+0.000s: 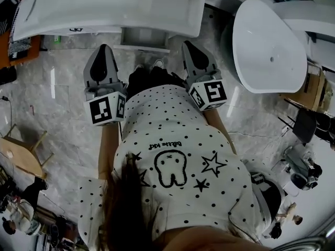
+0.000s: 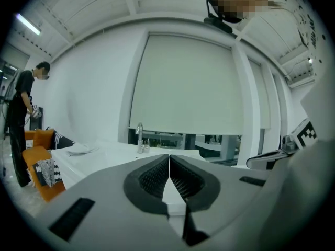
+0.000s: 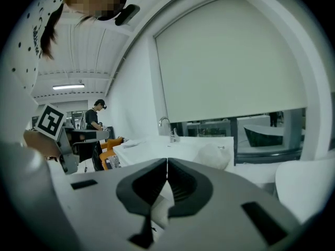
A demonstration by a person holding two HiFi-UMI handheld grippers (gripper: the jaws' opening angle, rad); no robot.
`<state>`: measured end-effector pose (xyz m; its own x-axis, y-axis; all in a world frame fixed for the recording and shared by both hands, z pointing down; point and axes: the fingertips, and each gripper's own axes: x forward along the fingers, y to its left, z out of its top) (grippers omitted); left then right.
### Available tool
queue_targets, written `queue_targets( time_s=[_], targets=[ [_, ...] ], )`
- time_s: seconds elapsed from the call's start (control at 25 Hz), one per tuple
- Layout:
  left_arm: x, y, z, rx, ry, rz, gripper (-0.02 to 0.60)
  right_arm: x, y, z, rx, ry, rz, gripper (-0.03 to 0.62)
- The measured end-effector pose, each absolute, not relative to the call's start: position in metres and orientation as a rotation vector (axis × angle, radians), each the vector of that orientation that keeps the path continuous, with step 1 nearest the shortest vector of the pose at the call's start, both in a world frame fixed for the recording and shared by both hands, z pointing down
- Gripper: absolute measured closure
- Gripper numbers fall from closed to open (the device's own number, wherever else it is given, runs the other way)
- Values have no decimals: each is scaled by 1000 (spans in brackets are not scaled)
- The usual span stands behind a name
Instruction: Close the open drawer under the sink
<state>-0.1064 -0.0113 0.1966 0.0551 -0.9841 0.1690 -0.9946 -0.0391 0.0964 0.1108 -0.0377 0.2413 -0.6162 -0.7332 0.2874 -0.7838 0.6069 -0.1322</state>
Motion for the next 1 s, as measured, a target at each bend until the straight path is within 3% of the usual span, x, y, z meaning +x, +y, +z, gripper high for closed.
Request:
queue_targets(
  time_s=[1.0],
  targets=[
    [-96, -2, 210, 2112, -2018, 101, 575, 128, -35, 247, 1254, -2627, 387, 580]
  ],
)
